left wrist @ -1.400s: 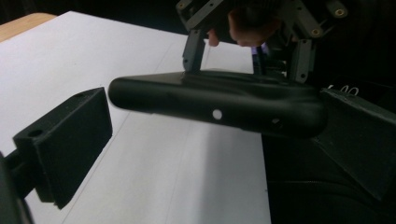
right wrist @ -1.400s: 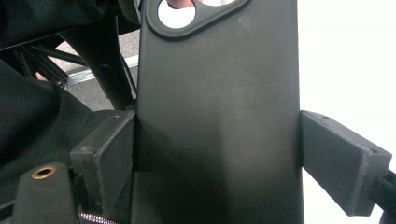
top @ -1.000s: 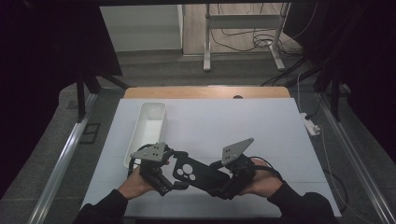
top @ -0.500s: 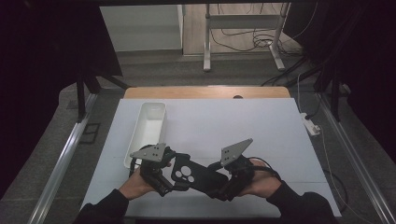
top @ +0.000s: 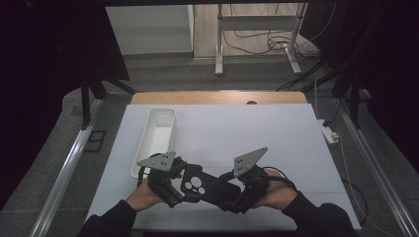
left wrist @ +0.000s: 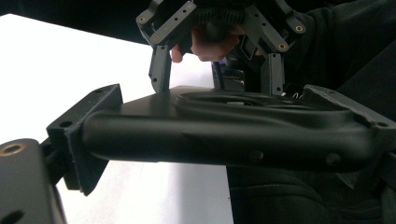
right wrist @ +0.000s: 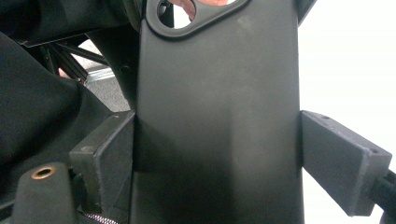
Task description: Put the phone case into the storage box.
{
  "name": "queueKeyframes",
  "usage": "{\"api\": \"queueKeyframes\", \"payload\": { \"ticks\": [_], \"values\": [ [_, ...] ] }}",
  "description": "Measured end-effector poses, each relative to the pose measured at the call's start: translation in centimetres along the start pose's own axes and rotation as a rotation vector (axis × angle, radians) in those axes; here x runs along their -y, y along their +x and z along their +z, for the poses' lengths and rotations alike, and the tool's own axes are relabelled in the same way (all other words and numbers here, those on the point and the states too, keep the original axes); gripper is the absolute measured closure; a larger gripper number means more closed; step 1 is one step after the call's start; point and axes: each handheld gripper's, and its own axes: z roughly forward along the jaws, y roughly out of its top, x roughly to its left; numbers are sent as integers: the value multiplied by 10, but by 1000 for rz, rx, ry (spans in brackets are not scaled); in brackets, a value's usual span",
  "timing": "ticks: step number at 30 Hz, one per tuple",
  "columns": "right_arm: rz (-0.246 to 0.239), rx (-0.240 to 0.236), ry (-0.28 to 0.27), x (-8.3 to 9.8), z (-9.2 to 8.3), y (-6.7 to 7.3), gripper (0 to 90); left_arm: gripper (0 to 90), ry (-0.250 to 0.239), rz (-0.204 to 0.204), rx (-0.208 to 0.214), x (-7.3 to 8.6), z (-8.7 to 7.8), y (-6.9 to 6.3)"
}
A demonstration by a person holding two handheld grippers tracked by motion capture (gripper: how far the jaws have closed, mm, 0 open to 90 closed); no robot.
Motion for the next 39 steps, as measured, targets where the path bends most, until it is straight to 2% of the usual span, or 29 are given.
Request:
{"api": "queueKeyframes", "payload": {
  "ticks": [11, 22, 33, 39],
  "values": [
    [-5, -4, 12, 2, 3, -1, 132, 121, 19, -39, 14, -2, 1, 0],
    [-13, -7, 9, 3, 4, -1, 126, 129, 16, -37, 5, -4, 0, -1],
    [-15, 14, 17, 4, 4, -3, 98, 131, 16, -41, -14, -5, -3, -1],
    [-9, 39, 25, 5, 4, -4, 81, 131, 19, -52, -43, -7, -6, 0]
  ]
}}
